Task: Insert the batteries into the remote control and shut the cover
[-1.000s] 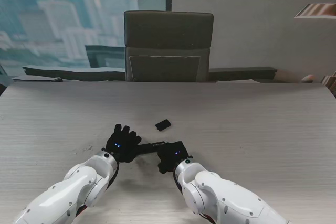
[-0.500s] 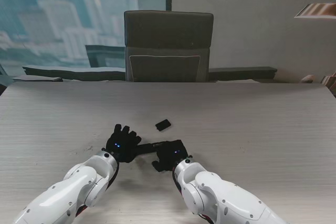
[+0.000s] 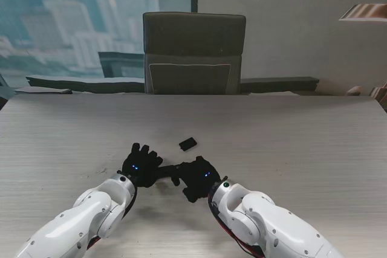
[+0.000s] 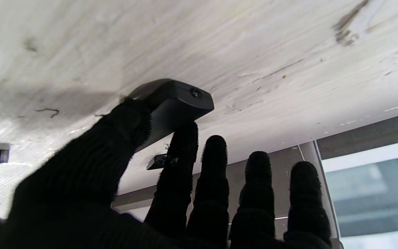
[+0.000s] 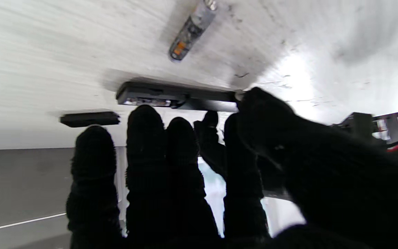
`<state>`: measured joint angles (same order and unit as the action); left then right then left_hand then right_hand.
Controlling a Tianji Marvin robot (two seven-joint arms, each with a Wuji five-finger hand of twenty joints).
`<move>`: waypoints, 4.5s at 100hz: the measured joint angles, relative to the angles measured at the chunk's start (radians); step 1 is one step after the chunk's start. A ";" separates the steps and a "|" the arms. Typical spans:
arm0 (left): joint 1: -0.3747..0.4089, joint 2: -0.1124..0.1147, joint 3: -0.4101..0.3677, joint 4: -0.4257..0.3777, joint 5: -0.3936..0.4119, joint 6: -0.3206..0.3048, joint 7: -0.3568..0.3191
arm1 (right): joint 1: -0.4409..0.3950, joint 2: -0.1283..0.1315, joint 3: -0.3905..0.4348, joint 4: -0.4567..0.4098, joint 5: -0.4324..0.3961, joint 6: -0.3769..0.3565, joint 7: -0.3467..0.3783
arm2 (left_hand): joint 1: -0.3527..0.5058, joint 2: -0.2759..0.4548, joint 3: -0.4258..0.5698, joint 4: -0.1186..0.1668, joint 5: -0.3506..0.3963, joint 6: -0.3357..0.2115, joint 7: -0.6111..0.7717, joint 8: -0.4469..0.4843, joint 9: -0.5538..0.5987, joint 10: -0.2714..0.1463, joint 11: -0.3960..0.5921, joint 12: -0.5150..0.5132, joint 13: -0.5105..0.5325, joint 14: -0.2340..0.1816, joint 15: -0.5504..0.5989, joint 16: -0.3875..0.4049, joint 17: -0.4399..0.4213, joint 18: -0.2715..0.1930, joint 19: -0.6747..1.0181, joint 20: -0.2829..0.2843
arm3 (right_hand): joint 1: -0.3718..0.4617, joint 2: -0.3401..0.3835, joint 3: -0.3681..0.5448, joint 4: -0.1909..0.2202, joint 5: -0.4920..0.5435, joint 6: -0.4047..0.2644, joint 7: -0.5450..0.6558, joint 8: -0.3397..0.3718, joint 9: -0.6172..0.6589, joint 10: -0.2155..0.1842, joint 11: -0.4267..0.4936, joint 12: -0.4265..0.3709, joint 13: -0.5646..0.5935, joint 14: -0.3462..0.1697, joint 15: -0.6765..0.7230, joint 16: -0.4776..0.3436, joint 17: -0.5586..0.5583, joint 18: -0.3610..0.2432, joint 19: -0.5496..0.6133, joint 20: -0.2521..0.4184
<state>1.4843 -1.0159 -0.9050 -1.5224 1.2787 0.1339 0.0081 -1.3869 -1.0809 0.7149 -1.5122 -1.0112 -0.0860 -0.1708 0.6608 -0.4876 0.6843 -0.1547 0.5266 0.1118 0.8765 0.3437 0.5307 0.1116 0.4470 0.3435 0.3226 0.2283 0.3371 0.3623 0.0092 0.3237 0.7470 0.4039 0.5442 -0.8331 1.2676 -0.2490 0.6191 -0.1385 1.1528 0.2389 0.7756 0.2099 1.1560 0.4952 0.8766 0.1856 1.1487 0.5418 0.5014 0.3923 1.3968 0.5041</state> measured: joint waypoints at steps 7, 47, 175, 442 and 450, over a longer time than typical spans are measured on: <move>0.000 0.000 0.000 0.000 0.001 0.000 -0.001 | 0.009 0.008 0.000 0.006 -0.028 -0.037 0.000 | 0.000 0.000 0.000 0.000 0.000 0.000 0.000 0.000 0.000 0.000 0.000 0.000 0.000 0.000 0.000 0.000 0.000 0.000 0.000 0.000 | 0.064 -0.030 0.021 -0.028 0.000 -0.050 0.000 0.004 -0.021 -0.007 0.015 -0.032 -0.016 -0.010 0.000 0.011 -0.009 -0.014 -0.003 -0.001; 0.000 0.000 0.000 -0.001 0.001 0.001 -0.001 | 0.044 0.029 -0.008 0.063 -0.058 -0.107 -0.016 | 0.000 0.000 0.000 0.000 0.000 0.000 0.000 0.000 0.000 0.000 0.000 0.000 0.000 0.000 0.000 0.000 0.000 0.000 0.000 0.000 | 0.140 -0.065 0.039 -0.060 0.003 -0.154 0.001 0.050 -0.070 -0.030 0.051 -0.055 -0.052 -0.022 0.015 -0.039 -0.026 -0.048 -0.010 -0.010; -0.003 0.000 0.001 0.001 -0.005 -0.003 -0.003 | 0.135 -0.007 -0.142 0.152 0.076 0.006 -0.006 | 0.000 0.000 0.000 0.000 0.000 0.000 0.000 0.001 0.000 0.000 0.000 0.000 0.000 0.000 0.000 0.000 0.000 0.000 0.000 0.000 | 0.034 -0.133 0.061 -0.058 0.251 0.029 0.083 -0.117 -0.094 -0.033 0.039 0.037 -0.100 -0.007 0.014 0.047 -0.091 -0.051 -0.013 -0.007; -0.005 0.000 0.002 0.001 -0.006 -0.003 -0.005 | 0.242 -0.173 -0.174 0.378 0.367 0.180 -0.171 | 0.000 0.000 0.000 0.000 0.000 0.000 0.001 0.001 0.000 0.000 0.000 0.000 0.000 0.000 0.000 0.000 0.000 0.000 0.000 0.000 | 0.032 -0.102 0.029 -0.080 0.223 0.101 0.067 -0.084 -0.095 -0.012 0.039 -0.003 -0.100 -0.007 0.016 0.048 -0.098 -0.037 -0.029 0.000; -0.005 0.000 0.003 0.001 -0.006 -0.003 -0.006 | 0.233 -0.171 -0.162 0.371 0.357 0.183 -0.175 | 0.000 0.000 0.000 0.000 0.000 0.000 0.001 0.001 0.000 0.000 0.000 0.000 0.000 0.000 0.000 0.000 0.000 0.000 0.000 0.000 | -0.021 -0.102 0.017 -0.079 0.170 0.093 0.064 -0.084 -0.096 -0.012 0.039 0.008 -0.101 -0.007 0.014 0.048 -0.105 -0.037 -0.031 0.000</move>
<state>1.4792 -1.0155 -0.9025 -1.5212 1.2730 0.1309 0.0025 -1.1544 -1.2521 0.5532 -1.1411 -0.6543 0.0971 -0.3459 0.6607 -0.4872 0.6842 -0.1550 0.5266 0.1118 0.8770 0.3443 0.5307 0.1116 0.4470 0.3435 0.3226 0.2283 0.3371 0.3623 0.0092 0.3237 0.7469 0.4039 0.5231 -0.9354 1.2847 -0.3278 0.7895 -0.0454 1.2166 0.1553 0.6792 0.1976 1.1949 0.5030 0.7755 0.1790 1.1627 0.5895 0.3959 0.3557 1.3662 0.5041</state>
